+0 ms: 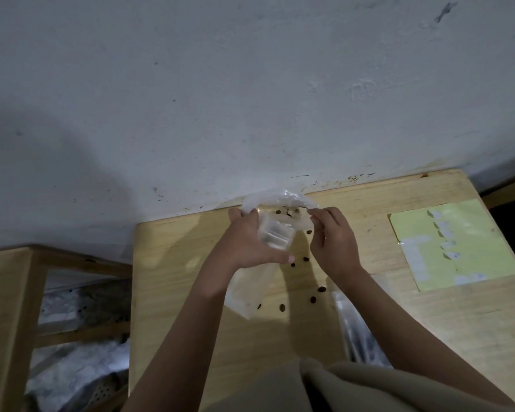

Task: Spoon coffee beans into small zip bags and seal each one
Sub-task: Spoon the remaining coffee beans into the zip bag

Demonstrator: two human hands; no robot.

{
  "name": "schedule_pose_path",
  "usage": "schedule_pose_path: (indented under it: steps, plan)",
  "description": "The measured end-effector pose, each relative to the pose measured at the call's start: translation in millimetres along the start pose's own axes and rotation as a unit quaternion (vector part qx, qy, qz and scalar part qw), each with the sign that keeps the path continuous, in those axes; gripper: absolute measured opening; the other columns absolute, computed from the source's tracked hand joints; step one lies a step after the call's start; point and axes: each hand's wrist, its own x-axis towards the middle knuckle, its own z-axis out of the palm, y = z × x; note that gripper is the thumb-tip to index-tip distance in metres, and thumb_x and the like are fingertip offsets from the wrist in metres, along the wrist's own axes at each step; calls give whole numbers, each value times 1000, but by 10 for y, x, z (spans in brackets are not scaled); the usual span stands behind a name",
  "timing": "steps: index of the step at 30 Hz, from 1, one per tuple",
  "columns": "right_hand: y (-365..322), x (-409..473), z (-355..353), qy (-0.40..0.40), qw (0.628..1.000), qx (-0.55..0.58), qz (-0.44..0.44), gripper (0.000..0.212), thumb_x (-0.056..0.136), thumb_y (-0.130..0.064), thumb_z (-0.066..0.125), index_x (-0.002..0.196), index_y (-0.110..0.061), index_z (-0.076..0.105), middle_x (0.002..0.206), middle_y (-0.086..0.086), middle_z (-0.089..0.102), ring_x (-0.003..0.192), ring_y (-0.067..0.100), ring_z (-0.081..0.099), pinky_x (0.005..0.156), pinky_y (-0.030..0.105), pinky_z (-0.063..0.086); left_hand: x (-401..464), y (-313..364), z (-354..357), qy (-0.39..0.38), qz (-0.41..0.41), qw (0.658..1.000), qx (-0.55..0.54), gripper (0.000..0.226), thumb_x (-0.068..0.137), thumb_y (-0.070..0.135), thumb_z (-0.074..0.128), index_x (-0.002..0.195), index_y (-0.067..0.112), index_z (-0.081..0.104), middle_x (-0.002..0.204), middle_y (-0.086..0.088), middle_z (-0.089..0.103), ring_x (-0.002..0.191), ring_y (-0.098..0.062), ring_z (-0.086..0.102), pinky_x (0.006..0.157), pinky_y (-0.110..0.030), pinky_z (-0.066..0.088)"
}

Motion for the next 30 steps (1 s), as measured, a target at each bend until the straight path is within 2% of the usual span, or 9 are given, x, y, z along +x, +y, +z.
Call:
schedule_pose_path:
  steps: [2, 4, 7, 13, 18, 25, 30]
  plan:
    - [-2, 40, -33, 15, 999, 25, 39, 20, 92, -4, 46, 101, -1, 65, 88, 10, 62, 72, 17, 57, 66, 10, 41, -21, 2, 8, 14, 16, 1000, 3, 92, 57, 47, 86, 128, 14, 39, 116, 5, 20, 97, -10, 42, 71, -20, 40]
    - [0, 82, -85, 16, 998, 38, 57, 20, 91, -6, 47, 100, -4, 65, 88, 8, 63, 73, 7, 53, 66, 4, 39, -37, 4, 25, 33, 35, 999, 15, 83, 54, 47, 87, 116, 16, 41, 114, 5, 21, 93, -9, 45, 63, -14, 38]
    - [-6, 112, -158, 10, 998, 49, 25, 23, 92, -9, 46, 98, -3, 67, 87, 8, 63, 71, 6, 52, 63, 5, 40, -31, 17, 37, 48, 50, 997, 30, 76, 51, 48, 88, 104, 18, 42, 113, 4, 22, 92, -11, 48, 62, -17, 40]
    - [-91, 100, -210, 22, 997, 77, -14, 21, 92, -4, 47, 96, -1, 67, 85, 7, 63, 74, 4, 53, 67, 3, 37, -18, 79, 1, 59, 57, 995, 53, 79, 50, 50, 87, 106, 18, 41, 114, 5, 20, 94, -15, 49, 69, -25, 46]
    - [-82, 91, -144, -14, 996, 87, -27, 22, 92, -7, 48, 99, -2, 68, 88, 7, 62, 75, 10, 57, 65, 13, 46, -61, 141, -6, 71, 71, 994, 50, 78, 50, 48, 87, 107, 20, 41, 113, 8, 17, 95, -15, 49, 70, -24, 44]
    - [-103, 108, -209, 10, 994, 23, -104, 19, 90, 0, 50, 98, 1, 68, 86, 11, 62, 77, 19, 58, 66, 19, 48, -78, 150, -3, 90, 66, 991, 76, 80, 51, 49, 87, 109, 17, 42, 120, 4, 18, 100, -17, 49, 77, -27, 48]
    - [2, -11, -178, 40, 990, -69, -112, 23, 84, 9, 51, 99, 1, 67, 85, 14, 63, 74, 26, 60, 51, 30, 51, -84, 187, -4, 112, 67, 988, 87, 81, 50, 48, 88, 109, 15, 43, 114, 3, 19, 97, -18, 49, 80, -30, 50]
